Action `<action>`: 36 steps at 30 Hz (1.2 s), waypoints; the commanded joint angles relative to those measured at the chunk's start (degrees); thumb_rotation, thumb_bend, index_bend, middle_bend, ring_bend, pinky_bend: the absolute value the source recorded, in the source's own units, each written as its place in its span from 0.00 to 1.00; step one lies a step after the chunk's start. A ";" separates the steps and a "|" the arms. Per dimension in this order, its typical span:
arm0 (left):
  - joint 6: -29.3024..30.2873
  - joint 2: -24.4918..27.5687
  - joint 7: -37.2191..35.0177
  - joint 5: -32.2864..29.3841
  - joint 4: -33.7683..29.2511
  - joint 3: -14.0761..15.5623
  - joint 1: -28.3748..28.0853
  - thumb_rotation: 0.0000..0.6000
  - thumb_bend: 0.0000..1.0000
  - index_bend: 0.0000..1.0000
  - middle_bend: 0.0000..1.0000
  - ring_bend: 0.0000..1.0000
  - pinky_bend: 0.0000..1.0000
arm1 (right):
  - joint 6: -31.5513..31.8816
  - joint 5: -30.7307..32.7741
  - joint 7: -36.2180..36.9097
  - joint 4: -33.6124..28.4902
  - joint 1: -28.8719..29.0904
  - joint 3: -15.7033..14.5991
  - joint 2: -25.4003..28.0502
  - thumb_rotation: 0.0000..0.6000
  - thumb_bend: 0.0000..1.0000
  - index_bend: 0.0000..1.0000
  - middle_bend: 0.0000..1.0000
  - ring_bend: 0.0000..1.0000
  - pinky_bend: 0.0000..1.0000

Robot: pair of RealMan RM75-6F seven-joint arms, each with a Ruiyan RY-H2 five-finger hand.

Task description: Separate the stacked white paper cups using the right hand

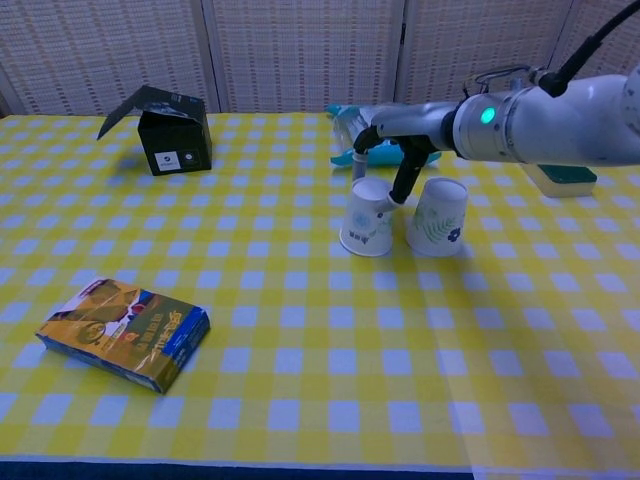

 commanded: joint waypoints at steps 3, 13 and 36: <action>0.25 0.01 0.00 0.08 -0.02 -0.03 0.14 1.00 0.38 0.00 0.00 0.06 0.20 | -1.35 1.50 -0.33 0.53 0.56 -0.14 -0.15 1.00 0.24 0.25 0.02 0.00 0.00; -0.38 -0.29 0.79 0.33 0.00 0.06 -0.12 1.00 0.38 0.00 0.00 0.06 0.20 | -0.17 -0.95 3.12 -6.95 -1.13 2.16 6.51 1.00 0.19 0.00 0.00 0.00 0.00; -2.90 -2.12 8.39 2.03 -1.73 0.85 -1.08 1.00 0.38 0.00 0.00 0.06 0.20 | 50.78 -57.78 22.79 -15.00 -48.07 -17.87 21.39 1.00 0.16 0.00 0.00 0.00 0.00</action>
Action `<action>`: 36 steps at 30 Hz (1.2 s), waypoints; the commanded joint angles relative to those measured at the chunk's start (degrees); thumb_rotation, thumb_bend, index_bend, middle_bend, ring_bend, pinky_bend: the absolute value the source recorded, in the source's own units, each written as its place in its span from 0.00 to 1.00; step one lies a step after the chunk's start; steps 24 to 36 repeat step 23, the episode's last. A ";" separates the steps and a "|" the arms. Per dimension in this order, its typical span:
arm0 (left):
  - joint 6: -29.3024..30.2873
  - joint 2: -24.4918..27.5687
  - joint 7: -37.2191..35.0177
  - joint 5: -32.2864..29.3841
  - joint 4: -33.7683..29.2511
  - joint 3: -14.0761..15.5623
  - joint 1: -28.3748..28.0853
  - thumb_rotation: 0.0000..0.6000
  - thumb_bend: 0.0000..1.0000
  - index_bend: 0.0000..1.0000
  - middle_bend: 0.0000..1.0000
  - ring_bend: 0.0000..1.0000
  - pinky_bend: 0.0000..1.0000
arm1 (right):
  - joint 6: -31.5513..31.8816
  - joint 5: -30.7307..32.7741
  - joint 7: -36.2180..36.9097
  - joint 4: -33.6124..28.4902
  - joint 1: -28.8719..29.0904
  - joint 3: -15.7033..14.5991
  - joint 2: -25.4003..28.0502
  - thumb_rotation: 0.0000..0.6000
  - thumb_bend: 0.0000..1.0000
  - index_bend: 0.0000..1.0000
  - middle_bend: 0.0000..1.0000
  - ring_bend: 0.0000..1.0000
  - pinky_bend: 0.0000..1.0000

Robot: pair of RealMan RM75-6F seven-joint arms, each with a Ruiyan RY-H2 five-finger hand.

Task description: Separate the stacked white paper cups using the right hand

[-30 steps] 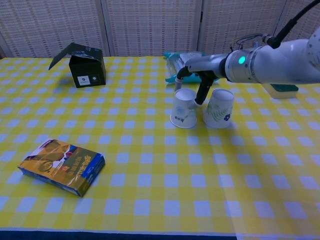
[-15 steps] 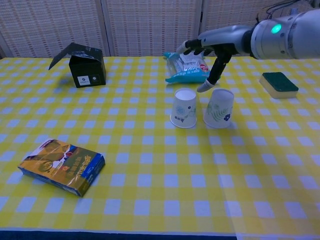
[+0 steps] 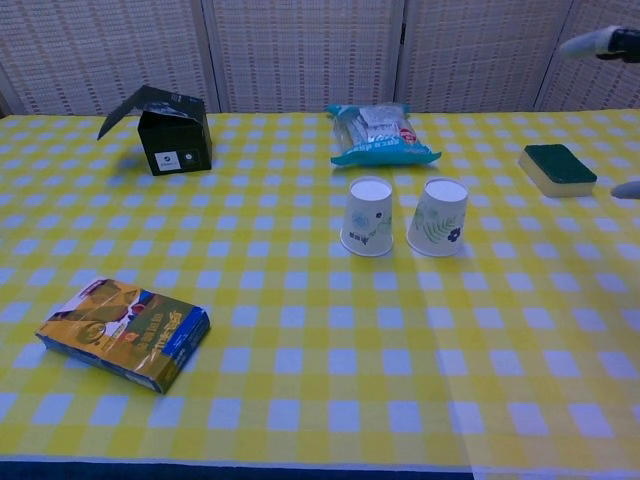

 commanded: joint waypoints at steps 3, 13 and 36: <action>-1.85 -0.79 1.68 0.37 -0.47 0.44 -0.90 1.00 0.38 0.00 0.00 0.06 0.20 | 10.33 -7.37 6.92 9.61 -11.94 -5.65 -2.44 1.00 0.16 0.00 0.00 0.00 0.00; -0.44 -1.16 2.81 2.18 -0.83 0.98 -0.61 1.00 0.38 0.00 0.00 0.06 0.20 | 10.94 -8.41 4.03 12.14 -16.23 -3.72 -3.81 1.00 0.16 0.00 0.00 0.00 0.00; -0.55 -1.28 2.53 1.23 -0.32 0.72 -0.54 1.00 0.38 0.00 0.00 0.06 0.20 | 8.80 -8.75 5.45 11.40 -17.16 -1.18 -2.98 1.00 0.16 0.00 0.00 0.00 0.00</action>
